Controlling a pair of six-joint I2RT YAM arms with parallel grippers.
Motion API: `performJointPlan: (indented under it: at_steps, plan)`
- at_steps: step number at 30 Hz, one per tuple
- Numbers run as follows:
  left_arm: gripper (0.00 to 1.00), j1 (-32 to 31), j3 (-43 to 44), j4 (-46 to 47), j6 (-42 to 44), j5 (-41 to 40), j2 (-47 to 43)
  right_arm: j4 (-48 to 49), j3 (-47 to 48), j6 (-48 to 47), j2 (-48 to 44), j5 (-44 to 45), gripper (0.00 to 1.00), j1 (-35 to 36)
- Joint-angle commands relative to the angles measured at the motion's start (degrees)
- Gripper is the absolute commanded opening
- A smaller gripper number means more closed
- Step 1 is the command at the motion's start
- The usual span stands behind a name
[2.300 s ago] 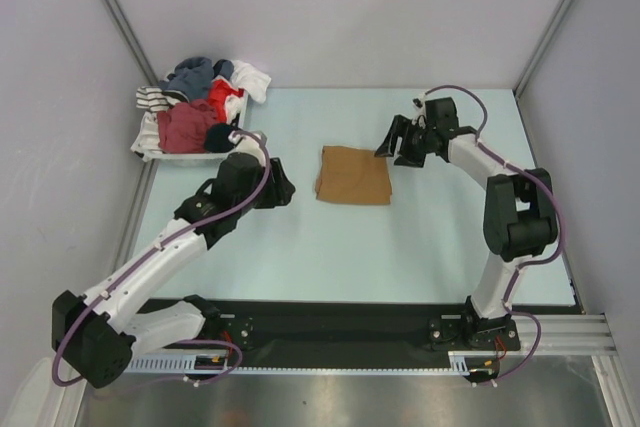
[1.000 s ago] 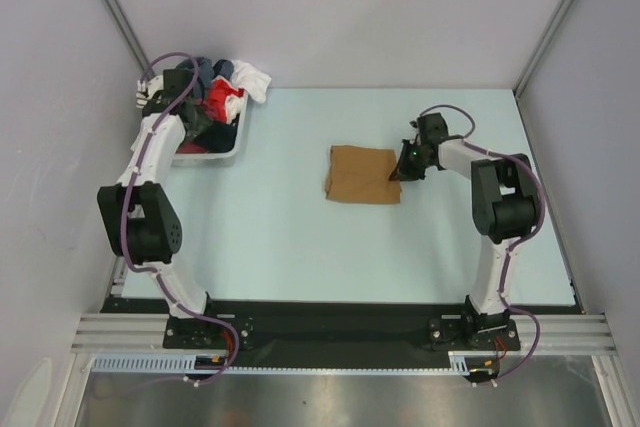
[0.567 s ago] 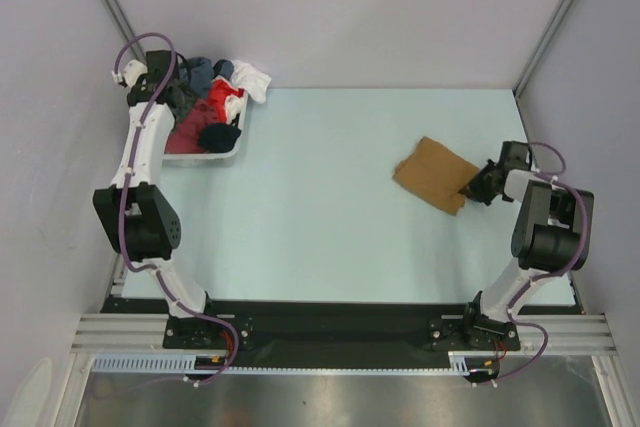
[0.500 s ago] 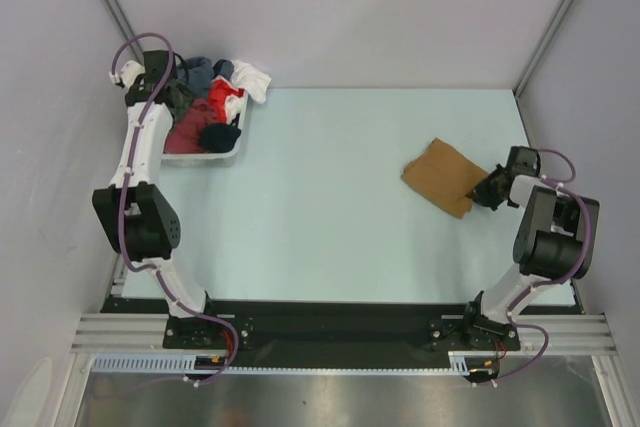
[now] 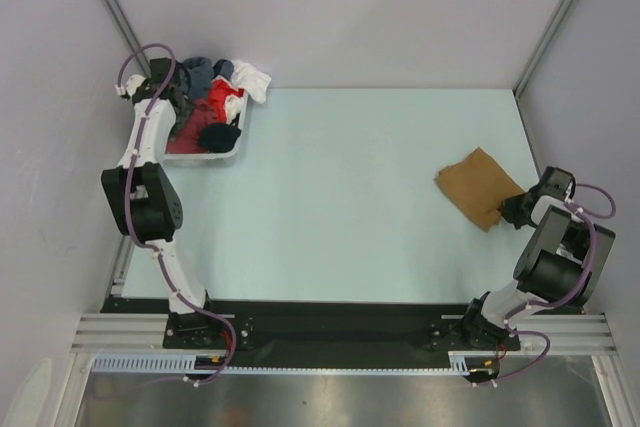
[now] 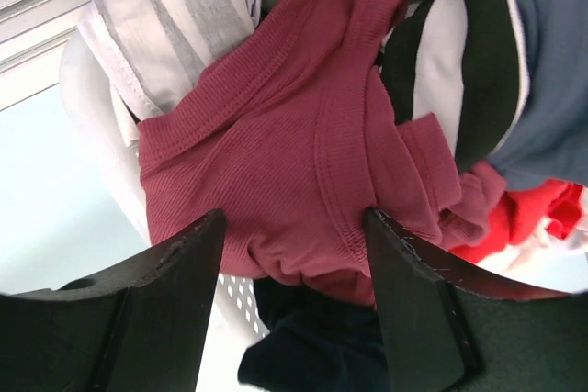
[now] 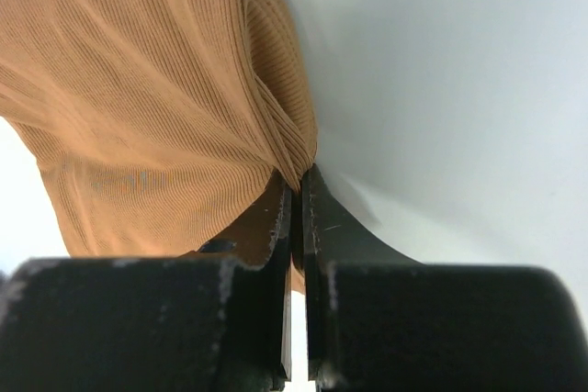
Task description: Fold and stack the tank tops
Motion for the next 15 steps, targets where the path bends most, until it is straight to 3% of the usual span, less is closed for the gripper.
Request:
performJointPlan:
  at_steps: [1,5,8,12,15]
  plan:
    - [0.68,0.3,4.8,0.1,-1.3,-1.9,1.3,2.5,-0.9,3.4,-1.6,0.8,0.0,-1.3]
    - [0.61,0.9,6.1,-0.2,-1.2,-1.5,2.7,5.1,-4.3,5.2,-3.5,0.5,0.0,-4.1]
    - [0.44,1.0,5.5,1.0,-0.5,-1.4,2.2,5.8,-6.9,6.6,-6.4,1.7,0.0,-6.4]
    - [0.09,1.0,3.6,2.3,-1.2,-1.9,0.1,5.9,-8.7,8.0,-8.9,2.5,0.0,-9.0]
    - [0.0,1.0,3.2,2.1,-1.6,-1.9,-1.0,5.9,-10.3,9.3,-11.2,3.0,0.0,-10.9]
